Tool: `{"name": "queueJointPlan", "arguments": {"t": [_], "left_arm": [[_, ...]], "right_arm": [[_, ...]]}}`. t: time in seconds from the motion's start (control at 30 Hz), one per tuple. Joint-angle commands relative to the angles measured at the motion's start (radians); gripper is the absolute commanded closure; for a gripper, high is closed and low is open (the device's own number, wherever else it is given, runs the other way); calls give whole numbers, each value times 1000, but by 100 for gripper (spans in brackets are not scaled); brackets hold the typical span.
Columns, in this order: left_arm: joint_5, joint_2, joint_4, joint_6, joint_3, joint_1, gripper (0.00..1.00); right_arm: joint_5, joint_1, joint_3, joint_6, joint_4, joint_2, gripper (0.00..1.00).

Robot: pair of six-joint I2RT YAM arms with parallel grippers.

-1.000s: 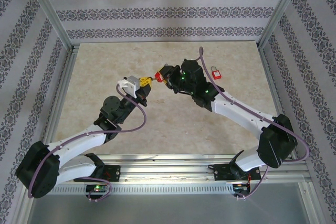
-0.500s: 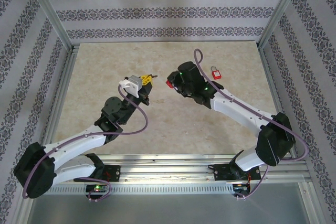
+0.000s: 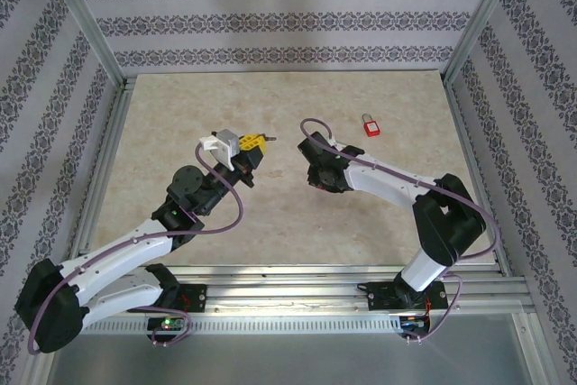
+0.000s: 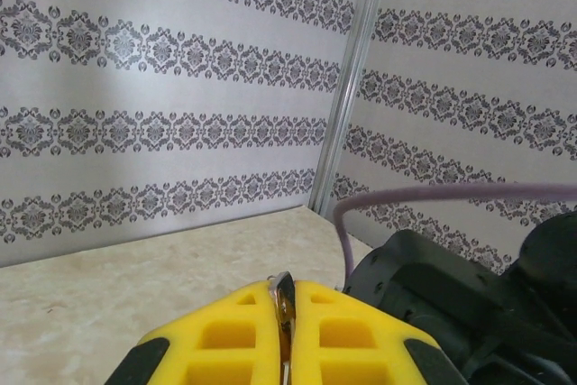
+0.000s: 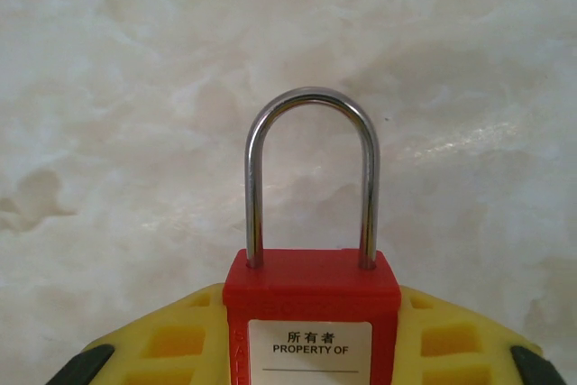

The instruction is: Unlock with the key

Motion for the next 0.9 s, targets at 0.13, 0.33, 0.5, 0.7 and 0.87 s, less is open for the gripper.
{"name": "queueJointPlan", "arguments": {"t": [0.13,0.33,0.5,0.7,0.87], "left_arm": [[4,-58,-64,-45,9,5,100],[15,-88,-96,-63,10,5,100],[62,-94,-114,-96,14,7,100],[233,-89,-145,-174,40,79,100],[425,-42,-101,-255,67,161,100]], "right_arm": [[-45,-47,-39,-86,40,2,56],[-76,-70,-54,-160,79,-120,29],[-199,-78,-85,-277,181,-291,26],[-571,-101,-248,-375,578,-575,30],[-806,-107,-290,-397,707,-653,34]]}}
